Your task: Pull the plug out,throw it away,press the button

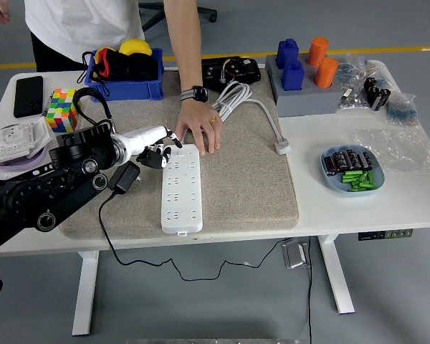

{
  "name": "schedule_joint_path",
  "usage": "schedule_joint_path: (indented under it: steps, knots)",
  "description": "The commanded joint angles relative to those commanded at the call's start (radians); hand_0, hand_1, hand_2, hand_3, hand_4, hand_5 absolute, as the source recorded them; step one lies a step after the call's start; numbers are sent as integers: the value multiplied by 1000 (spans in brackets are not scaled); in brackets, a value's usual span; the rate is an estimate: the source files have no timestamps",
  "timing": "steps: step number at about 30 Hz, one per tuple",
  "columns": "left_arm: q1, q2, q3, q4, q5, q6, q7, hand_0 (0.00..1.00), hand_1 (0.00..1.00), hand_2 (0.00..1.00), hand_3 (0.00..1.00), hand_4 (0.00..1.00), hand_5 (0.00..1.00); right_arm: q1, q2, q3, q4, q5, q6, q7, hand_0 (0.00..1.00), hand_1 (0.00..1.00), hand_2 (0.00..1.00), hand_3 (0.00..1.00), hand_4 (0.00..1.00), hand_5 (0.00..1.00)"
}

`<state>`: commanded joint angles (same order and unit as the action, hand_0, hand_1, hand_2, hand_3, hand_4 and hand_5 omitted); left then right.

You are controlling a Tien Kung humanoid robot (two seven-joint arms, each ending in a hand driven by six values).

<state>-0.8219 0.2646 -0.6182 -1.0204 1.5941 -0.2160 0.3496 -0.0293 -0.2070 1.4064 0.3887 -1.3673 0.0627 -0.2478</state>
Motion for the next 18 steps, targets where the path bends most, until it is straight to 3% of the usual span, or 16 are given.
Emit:
schedule_joint_path:
  steps: [6, 18]
  knots:
    - [-31, -19, 35, 47, -2, 0, 6, 45, 6, 148, 785, 105, 2, 1, 0, 2, -1, 0, 0, 0, 785, 743, 738, 741, 788, 755]
    - [-57, -31, 92, 86, -3, 1, 9, 45, 7, 149, 779, 105, 2, 1, 0, -3, -1, 1, 1, 0, 785, 743, 738, 742, 788, 755]
